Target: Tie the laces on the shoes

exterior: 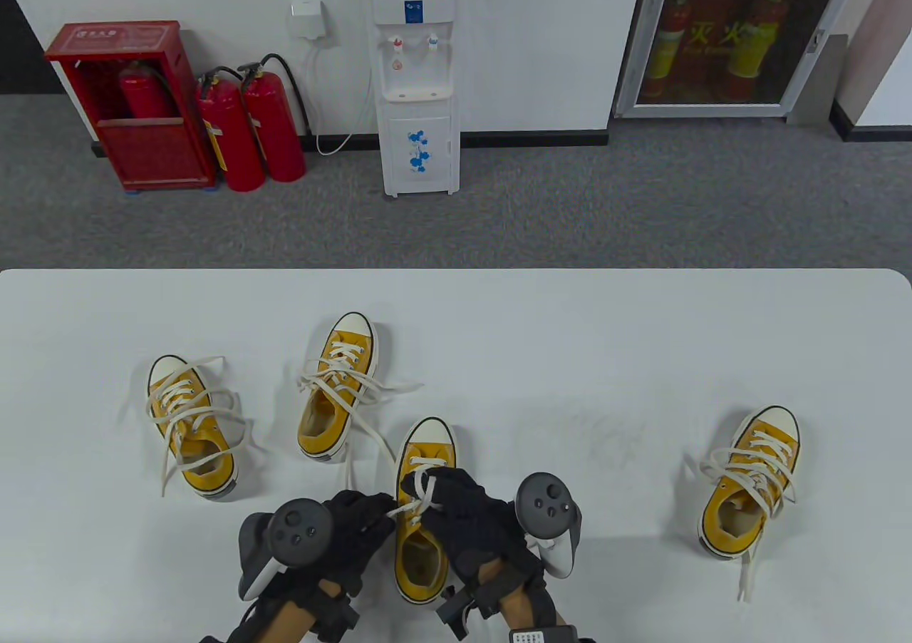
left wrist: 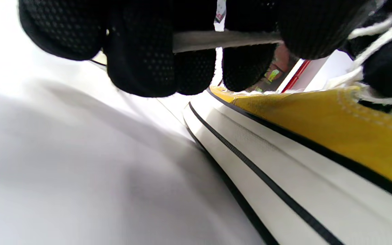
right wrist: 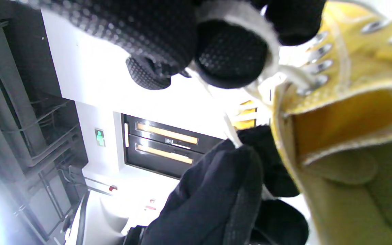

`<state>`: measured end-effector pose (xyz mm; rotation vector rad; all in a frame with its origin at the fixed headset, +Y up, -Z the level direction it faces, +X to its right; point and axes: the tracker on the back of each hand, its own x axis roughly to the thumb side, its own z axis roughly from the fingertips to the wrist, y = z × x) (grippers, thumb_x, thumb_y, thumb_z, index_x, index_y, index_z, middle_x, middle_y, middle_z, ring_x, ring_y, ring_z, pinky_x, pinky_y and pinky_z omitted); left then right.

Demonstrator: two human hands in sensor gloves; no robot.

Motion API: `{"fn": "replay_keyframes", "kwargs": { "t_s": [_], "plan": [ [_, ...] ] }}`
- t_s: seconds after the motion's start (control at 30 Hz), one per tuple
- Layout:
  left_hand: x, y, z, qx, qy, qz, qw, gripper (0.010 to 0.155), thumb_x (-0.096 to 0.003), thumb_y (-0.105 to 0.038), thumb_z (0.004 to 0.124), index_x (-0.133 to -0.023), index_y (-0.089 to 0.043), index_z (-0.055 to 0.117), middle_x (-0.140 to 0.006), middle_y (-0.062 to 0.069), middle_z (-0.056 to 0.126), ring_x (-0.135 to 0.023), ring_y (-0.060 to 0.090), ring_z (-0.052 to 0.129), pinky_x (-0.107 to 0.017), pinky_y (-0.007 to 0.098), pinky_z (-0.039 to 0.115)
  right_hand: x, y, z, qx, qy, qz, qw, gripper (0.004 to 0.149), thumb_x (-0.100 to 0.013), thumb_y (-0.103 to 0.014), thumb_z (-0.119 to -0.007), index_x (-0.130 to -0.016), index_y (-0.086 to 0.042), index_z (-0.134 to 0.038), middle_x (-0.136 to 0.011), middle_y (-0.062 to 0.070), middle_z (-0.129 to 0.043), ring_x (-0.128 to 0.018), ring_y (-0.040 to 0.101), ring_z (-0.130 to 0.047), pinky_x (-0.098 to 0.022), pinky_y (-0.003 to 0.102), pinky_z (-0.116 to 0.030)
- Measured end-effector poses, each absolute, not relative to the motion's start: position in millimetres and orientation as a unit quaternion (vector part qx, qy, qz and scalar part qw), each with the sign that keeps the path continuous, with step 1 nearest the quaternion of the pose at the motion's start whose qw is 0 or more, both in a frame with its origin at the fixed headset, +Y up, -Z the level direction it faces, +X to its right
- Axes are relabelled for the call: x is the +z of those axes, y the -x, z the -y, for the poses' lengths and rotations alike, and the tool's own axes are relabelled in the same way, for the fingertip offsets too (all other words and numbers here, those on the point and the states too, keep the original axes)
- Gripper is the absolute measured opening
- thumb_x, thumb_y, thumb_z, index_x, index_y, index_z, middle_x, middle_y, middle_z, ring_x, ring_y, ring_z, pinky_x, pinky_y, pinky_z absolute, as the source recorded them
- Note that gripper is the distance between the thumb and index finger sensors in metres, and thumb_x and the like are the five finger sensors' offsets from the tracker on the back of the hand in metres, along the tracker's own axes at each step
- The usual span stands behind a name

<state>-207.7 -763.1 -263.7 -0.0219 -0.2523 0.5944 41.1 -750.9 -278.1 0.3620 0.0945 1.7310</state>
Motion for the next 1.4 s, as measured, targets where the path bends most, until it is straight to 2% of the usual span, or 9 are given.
{"fn": "replay_keyframes", "kwargs": {
  "t_s": [0.37, 0.47, 0.63, 0.7, 0.77, 0.9, 1.07, 1.27, 1.4],
  "plan": [
    [-264, 211, 762, 0.293, 0.016, 0.113, 0.949, 0.055, -0.0469, -0.057, 0.077, -0.095, -0.032, 0.083, -0.098, 0.009, 0.085, -0.057, 0.029, 0.101, -0.052, 0.058, 0.079, -282, -56, 749, 0.798, -0.116, -0.029, 0.591, 0.042, -0.043, -0.021, -0.084, -0.085, -0.023, -0.089, -0.086, 0.0, -0.084, -0.078, 0.027, -0.077, -0.071, 0.07, -0.032],
    [-265, 213, 762, 0.297, 0.015, 0.108, 0.948, 0.056, -0.047, -0.057, 0.077, -0.096, -0.031, 0.081, -0.1, 0.009, 0.082, -0.058, 0.029, 0.1, -0.052, 0.058, 0.079, -284, -58, 749, 0.795, -0.111, -0.04, 0.595, 0.043, -0.043, -0.024, -0.085, -0.086, -0.023, -0.088, -0.083, 0.001, -0.087, -0.074, 0.027, -0.08, -0.07, 0.069, -0.037],
    [-265, 216, 762, 0.305, 0.013, 0.101, 0.947, 0.058, -0.047, -0.057, 0.077, -0.098, -0.03, 0.079, -0.103, 0.01, 0.079, -0.06, 0.03, 0.099, -0.052, 0.058, 0.079, -287, -60, 755, 0.781, -0.117, -0.081, 0.608, 0.047, -0.043, -0.032, -0.087, -0.088, -0.019, -0.085, -0.07, 0.002, -0.096, -0.052, 0.023, -0.092, -0.063, 0.061, -0.06],
    [-266, 217, 763, 0.307, 0.013, 0.099, 0.946, 0.058, -0.0472, -0.057, 0.076, -0.098, -0.03, 0.079, -0.103, 0.01, 0.079, -0.061, 0.029, 0.099, -0.053, 0.058, 0.079, -289, -58, 757, 0.769, -0.123, -0.098, 0.62, 0.046, -0.043, -0.032, -0.087, -0.087, -0.019, -0.087, -0.07, 0.002, -0.097, -0.043, 0.018, -0.094, -0.058, 0.057, -0.068],
    [-266, 217, 763, 0.31, 0.013, 0.097, 0.946, 0.057, -0.0472, -0.057, 0.076, -0.097, -0.03, 0.08, -0.103, 0.01, 0.079, -0.061, 0.029, 0.1, -0.053, 0.057, 0.079, -289, -58, 759, 0.754, -0.128, -0.11, 0.635, 0.046, -0.043, -0.032, -0.087, -0.087, -0.018, -0.087, -0.071, 0.002, -0.097, -0.039, 0.015, -0.094, -0.056, 0.055, -0.07],
    [-266, 218, 763, 0.314, 0.01, 0.095, 0.945, 0.057, -0.0473, -0.058, 0.076, -0.097, -0.03, 0.079, -0.104, 0.009, 0.079, -0.061, 0.029, 0.1, -0.053, 0.057, 0.079, -289, -56, 759, 0.748, -0.131, -0.118, 0.64, 0.046, -0.043, -0.033, -0.087, -0.087, -0.019, -0.088, -0.073, 0.002, -0.095, -0.041, 0.016, -0.093, -0.057, 0.055, -0.069],
    [-266, 218, 763, 0.315, 0.009, 0.094, 0.944, 0.058, -0.0473, -0.058, 0.075, -0.097, -0.029, 0.079, -0.103, 0.009, 0.079, -0.061, 0.029, 0.1, -0.053, 0.057, 0.079, -288, -55, 760, 0.745, -0.133, -0.125, 0.641, 0.048, -0.042, -0.042, -0.09, -0.085, -0.02, -0.088, -0.075, 0.002, -0.092, -0.046, 0.017, -0.091, -0.059, 0.057, -0.066],
    [-266, 218, 763, 0.323, 0.002, 0.095, 0.942, 0.057, -0.0474, -0.058, 0.075, -0.097, -0.029, 0.08, -0.103, 0.009, 0.08, -0.061, 0.029, 0.1, -0.052, 0.057, 0.079, -287, -54, 761, 0.744, -0.112, -0.11, 0.649, 0.049, -0.039, -0.049, -0.094, -0.078, -0.02, -0.09, -0.068, 0.0, -0.094, -0.042, 0.017, -0.091, -0.058, 0.057, -0.066],
    [-266, 218, 763, 0.326, -0.002, 0.096, 0.94, 0.057, -0.0474, -0.058, 0.075, -0.096, -0.029, 0.08, -0.103, 0.009, 0.08, -0.061, 0.029, 0.1, -0.053, 0.057, 0.079, -287, -52, 761, 0.751, -0.106, -0.104, 0.643, 0.045, -0.038, -0.048, -0.095, -0.074, -0.021, -0.091, -0.064, -0.002, -0.095, -0.04, 0.017, -0.091, -0.057, 0.056, -0.067]
  ]
}}
